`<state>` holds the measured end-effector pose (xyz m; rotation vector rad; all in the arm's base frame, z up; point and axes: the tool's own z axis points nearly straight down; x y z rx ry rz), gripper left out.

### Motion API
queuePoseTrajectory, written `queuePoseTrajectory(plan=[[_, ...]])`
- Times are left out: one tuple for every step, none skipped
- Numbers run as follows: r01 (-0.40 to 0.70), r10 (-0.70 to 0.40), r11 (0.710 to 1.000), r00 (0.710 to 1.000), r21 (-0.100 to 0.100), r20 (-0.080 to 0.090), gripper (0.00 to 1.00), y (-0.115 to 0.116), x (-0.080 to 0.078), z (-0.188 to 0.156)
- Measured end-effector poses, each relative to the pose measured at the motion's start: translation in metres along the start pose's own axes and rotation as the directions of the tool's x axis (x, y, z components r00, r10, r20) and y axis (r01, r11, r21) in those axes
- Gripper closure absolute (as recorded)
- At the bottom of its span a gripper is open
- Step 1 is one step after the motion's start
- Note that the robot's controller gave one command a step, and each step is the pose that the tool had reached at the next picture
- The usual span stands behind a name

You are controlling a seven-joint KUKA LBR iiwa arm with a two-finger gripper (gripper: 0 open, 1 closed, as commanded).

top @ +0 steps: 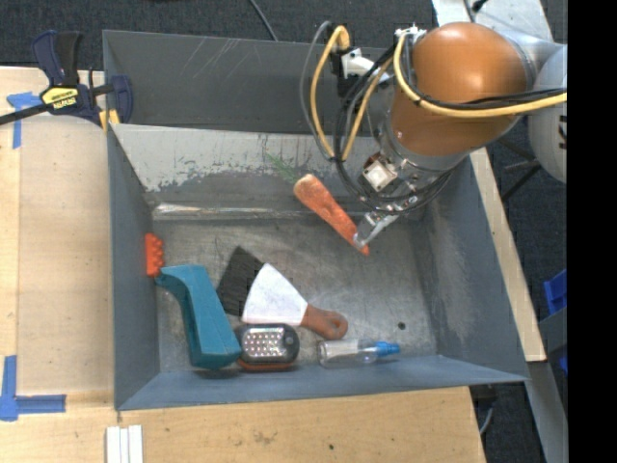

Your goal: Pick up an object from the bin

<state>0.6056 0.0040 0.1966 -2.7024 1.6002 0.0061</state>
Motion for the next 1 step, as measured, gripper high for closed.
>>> queuePoseTrajectory(plan=[[-0.147,0.147,0.989,0.989,0.005,-0.002,1.00,-0.0058,-0.0026,-0.0265]])
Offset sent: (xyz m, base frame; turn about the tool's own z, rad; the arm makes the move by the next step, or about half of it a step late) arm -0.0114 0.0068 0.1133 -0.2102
